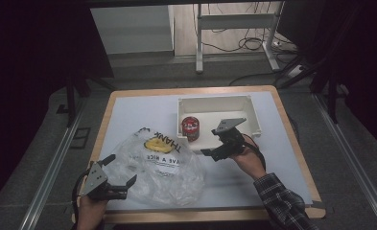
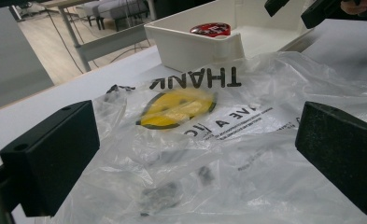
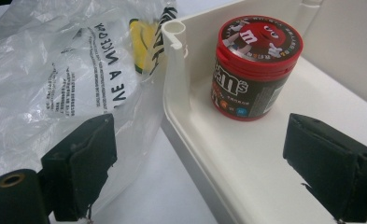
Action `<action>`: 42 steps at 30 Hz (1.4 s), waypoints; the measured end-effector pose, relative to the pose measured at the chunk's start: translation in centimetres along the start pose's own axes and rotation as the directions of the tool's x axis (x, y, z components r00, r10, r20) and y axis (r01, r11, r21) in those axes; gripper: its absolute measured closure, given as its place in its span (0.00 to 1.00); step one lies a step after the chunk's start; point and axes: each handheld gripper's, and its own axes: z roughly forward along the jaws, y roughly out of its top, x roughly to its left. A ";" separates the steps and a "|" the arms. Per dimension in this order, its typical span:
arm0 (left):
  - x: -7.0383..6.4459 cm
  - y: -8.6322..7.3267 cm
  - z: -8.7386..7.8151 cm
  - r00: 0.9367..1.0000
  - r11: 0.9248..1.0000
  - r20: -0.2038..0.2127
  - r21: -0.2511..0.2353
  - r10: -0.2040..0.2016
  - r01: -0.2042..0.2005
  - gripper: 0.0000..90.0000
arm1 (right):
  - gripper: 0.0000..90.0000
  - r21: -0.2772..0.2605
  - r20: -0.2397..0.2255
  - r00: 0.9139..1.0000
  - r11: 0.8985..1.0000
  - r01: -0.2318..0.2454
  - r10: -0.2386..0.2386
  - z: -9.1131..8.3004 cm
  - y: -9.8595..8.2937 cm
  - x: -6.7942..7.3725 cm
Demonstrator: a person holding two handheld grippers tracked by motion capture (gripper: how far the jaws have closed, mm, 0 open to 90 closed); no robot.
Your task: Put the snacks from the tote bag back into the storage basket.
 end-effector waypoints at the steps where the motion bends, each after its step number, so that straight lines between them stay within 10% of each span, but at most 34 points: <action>1: 0.0 0.0 0.0 1.000 1.000 0.000 0.000 0.000 0.000 0.00 | 0.11 0.000 0.000 1.000 1.000 0.000 0.000 0.0 0.0 0.0; 42: -0.1 0.0 0.1 1.000 1.000 0.003 0.003 0.003 -0.003 0.00 | 0.10 -0.013 0.053 0.999 1.000 -0.006 0.006 -3.2 -2.5 1.0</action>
